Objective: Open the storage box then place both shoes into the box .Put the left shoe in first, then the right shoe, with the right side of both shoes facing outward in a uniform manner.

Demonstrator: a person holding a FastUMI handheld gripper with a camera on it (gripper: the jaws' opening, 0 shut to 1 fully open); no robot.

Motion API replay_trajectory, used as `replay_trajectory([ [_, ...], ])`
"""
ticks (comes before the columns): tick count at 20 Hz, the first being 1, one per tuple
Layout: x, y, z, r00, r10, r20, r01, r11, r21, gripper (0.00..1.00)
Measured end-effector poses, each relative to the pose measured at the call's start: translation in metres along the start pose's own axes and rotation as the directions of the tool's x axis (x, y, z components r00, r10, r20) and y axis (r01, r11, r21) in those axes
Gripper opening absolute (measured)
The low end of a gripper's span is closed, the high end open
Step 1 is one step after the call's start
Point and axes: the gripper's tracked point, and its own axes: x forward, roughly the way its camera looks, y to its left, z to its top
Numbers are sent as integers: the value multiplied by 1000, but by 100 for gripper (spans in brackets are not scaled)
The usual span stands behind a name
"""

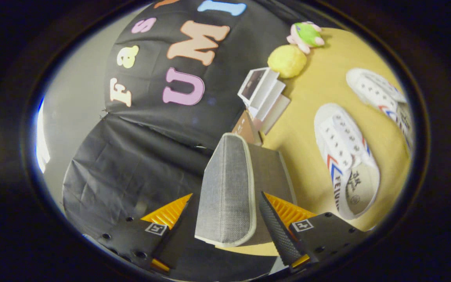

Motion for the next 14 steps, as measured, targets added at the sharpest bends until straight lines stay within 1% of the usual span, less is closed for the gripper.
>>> replay_trajectory([
  [2, 5, -10, -17, 999, -1, -54, 4, 998, 57, 98],
  [6, 9, -19, -29, 994, 21, -106, -6, 991, 137, 98],
  [8, 11, -17, -31, 992, 35, -117, -16, 987, 159, 83],
  [11, 7, -18, -32, 988, 27, -150, -7, 991, 134, 62],
  [14, 3, -14, -36, 981, 28, -194, -10, 996, 90, 43],
])
